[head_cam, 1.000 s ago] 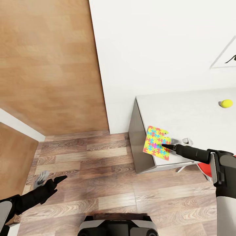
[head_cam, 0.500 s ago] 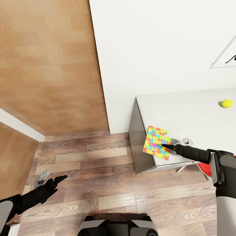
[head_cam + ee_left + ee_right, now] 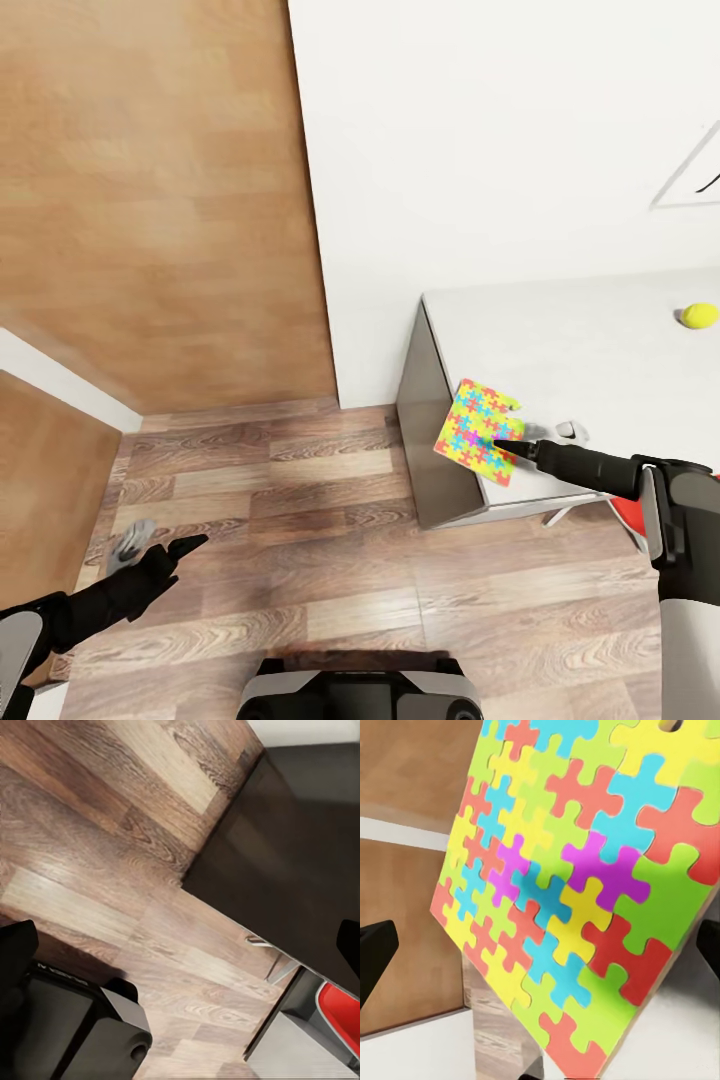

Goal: Put all the toys in the child's room - the three board games (two on the bed and one on the table), the two jigsaw puzzles on the table, and the tennis ball on the table - inside the toy box on the table in the child's room.

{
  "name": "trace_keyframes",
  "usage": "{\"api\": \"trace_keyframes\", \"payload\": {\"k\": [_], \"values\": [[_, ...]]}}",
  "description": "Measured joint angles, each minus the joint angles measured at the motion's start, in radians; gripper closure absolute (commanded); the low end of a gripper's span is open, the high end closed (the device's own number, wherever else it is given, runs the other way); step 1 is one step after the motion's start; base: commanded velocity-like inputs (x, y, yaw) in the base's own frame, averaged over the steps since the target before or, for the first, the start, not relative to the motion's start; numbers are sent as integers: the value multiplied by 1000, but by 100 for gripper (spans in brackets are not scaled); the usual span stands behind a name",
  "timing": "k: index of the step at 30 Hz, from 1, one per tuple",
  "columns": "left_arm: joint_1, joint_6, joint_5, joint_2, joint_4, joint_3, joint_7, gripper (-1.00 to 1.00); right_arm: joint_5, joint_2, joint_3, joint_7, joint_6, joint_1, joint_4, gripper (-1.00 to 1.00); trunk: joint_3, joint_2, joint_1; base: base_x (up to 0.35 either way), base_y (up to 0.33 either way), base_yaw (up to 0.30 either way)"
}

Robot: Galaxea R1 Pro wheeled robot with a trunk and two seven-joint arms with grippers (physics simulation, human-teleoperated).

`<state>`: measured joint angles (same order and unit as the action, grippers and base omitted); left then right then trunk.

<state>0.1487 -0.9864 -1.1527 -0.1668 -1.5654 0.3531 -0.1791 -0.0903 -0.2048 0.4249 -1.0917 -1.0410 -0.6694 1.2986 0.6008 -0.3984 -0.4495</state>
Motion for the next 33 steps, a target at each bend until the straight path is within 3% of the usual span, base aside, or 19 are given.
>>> {"api": "trace_keyframes", "payload": {"k": [19,33], "values": [[1,2,-1,0,0,-37,0,-100,2,-5,6,1,0,0,-1,-100,0,0,0,0,5,0],[2,6,0,0,-1,-42,-1,-100,2,-7,7,2,0,0,-1,-100,0,0,0,0,-198,0]]}}
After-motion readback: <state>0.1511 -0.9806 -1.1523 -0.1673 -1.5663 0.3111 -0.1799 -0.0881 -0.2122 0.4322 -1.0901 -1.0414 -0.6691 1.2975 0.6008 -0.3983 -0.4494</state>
